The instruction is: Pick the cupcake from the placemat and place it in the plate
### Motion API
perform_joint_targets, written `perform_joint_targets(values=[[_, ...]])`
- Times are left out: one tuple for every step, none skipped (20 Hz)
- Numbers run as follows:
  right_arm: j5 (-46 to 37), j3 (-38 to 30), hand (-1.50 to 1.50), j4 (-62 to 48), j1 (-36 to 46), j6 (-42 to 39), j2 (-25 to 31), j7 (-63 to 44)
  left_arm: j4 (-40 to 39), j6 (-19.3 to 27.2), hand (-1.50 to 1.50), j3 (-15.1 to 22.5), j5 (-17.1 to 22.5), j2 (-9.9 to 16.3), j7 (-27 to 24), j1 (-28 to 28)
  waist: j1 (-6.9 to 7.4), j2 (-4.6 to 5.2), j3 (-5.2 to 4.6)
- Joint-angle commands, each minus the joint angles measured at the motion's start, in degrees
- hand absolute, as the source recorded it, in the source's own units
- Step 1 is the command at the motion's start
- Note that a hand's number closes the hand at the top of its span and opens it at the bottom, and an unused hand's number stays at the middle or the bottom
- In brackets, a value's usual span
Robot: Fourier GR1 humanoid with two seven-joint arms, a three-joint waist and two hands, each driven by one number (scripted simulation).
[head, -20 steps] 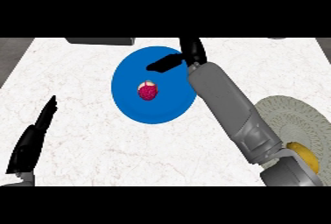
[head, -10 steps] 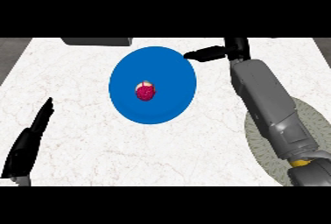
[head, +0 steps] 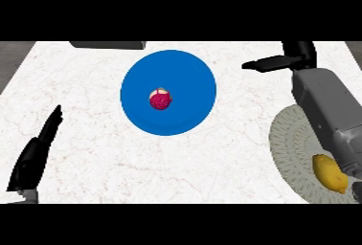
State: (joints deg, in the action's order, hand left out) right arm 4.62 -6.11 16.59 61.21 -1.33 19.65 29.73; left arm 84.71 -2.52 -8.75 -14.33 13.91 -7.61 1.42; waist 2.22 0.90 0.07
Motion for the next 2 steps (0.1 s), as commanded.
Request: perform_joint_targets(values=[[0.0,-1.5,-1.5,-3.3,1.3,-4.1,4.4,0.8,3.6,-1.4,0.0,-0.2,1.2,0.0,1.1,2.3,0.31,-0.11,0.01],[-0.2,-1.6,-1.5,-3.7,0.6,-4.2,4.3,1.9,-2.0,-0.5,0.0,-1.3,0.3,1.0,-2.9,-0.4,-0.12,-0.03,-0.02]])
